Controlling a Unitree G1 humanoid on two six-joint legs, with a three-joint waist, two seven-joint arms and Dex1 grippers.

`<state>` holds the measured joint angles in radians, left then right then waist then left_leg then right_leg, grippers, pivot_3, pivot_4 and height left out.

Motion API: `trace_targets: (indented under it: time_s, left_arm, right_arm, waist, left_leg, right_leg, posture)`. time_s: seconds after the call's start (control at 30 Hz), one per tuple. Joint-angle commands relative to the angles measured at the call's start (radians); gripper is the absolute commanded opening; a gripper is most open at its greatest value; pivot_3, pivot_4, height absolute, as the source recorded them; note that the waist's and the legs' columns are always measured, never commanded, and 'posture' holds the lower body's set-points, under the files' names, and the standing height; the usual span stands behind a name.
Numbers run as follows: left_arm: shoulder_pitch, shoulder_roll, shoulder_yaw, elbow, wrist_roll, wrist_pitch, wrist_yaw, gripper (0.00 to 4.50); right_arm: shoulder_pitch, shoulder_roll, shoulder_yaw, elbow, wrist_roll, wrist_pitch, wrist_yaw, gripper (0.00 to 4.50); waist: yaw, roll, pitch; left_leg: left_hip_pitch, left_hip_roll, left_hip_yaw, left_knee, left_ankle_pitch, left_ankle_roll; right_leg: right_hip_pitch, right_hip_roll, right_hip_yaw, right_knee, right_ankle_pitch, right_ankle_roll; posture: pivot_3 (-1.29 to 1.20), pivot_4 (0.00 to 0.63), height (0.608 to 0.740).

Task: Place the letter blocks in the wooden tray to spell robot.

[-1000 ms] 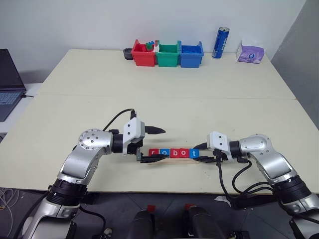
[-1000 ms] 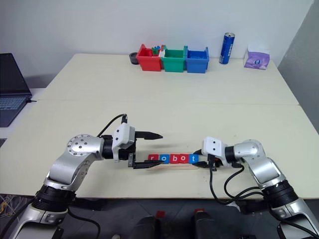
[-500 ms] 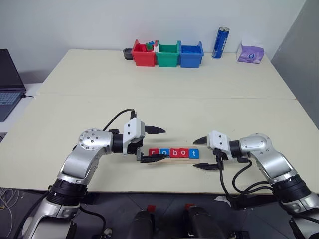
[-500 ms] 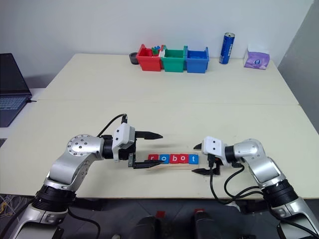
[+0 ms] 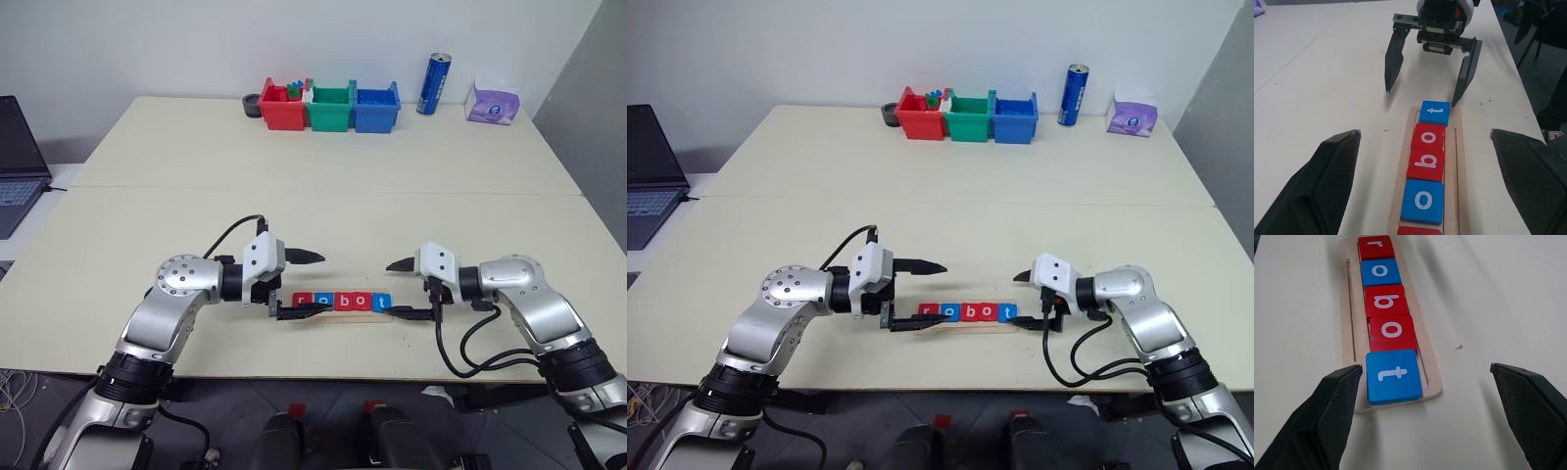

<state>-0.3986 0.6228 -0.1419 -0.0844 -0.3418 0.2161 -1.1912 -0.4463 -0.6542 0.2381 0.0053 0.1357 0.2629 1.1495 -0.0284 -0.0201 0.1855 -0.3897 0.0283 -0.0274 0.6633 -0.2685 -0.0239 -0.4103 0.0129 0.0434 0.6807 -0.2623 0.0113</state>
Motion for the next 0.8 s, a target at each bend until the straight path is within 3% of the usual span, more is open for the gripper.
trace_targets:
  time_s: [0.03,0.8]
  left_arm:
    - [-0.015,0.000,0.005,-0.021,-0.004,-0.008,-0.002,4.50]
    - [-0.011,0.001,0.007,-0.061,-0.004,0.024,0.016,4.50]
  right_arm:
    - [0.000,-0.006,-0.009,-0.006,-0.006,-0.024,-0.007,4.47]
    - [-0.007,0.008,0.011,0.025,-0.023,-0.059,0.001,4.47]
  waist:
    - [0.000,0.000,0.000]
    - [0.000,0.000,0.000]
  left_leg:
    - [0.000,0.000,0.000,0.000,0.000,0.000]
    - [0.000,0.000,0.000,0.000,0.000,0.000]
  right_leg:
    - [0.000,0.000,0.000,0.000,0.000,0.000]
    - [0.000,0.000,0.000,0.000,0.000,0.000]
  posture:
    - [0.00,0.150,0.740]
    - [0.00,0.150,0.740]
